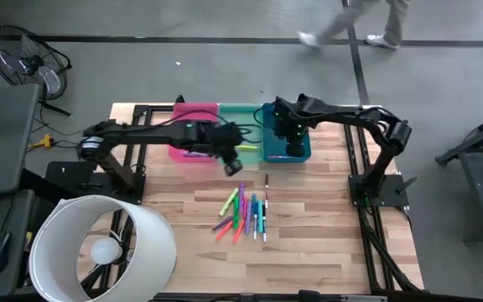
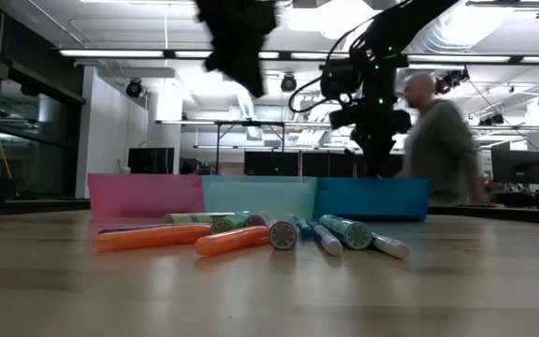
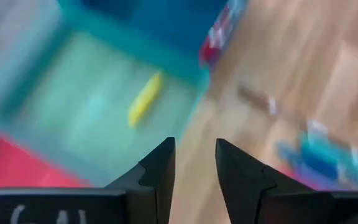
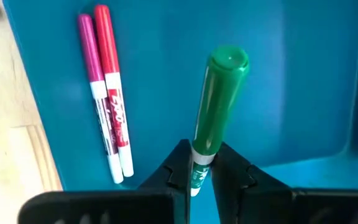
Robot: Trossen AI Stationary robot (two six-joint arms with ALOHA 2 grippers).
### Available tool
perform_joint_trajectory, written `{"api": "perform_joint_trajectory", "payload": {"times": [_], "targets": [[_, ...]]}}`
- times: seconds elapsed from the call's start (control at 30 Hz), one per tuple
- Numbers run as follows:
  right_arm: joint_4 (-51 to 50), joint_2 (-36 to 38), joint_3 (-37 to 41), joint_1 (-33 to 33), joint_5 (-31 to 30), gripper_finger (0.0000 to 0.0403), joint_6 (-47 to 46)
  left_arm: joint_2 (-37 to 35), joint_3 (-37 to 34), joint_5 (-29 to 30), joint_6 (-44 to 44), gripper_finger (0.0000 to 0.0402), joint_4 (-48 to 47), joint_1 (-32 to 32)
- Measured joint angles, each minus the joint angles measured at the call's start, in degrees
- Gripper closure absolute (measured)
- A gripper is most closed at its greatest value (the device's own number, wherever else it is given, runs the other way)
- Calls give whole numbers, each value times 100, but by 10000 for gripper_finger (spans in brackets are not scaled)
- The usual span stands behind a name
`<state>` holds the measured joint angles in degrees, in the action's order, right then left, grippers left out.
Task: Pick & Place Markers
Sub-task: Put the green highlighter into the blue bin, then put the brown highlighter into the blue bin
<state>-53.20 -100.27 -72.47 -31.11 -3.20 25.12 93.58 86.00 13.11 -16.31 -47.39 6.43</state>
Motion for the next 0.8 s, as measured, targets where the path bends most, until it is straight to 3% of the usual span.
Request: {"api": "perform_joint_trajectory", "payload": {"times": [0.1, 0.27, 0.53, 0.8], "targets": [[-65, -155, 0, 6, 5, 374, 99, -392, -638, -208, -7, 291, 906, 19], [-121, -356, 0, 22, -47, 374, 194, -753, -1215, -351, -53, 291, 1054, 79], [-114, -376, 4, 110, -283, 336, 193, -745, -1263, -620, 61, 291, 1133, 70], [-123, -376, 4, 324, -547, 327, -204, -741, -1264, -654, 153, 291, 1367, 70]]}}
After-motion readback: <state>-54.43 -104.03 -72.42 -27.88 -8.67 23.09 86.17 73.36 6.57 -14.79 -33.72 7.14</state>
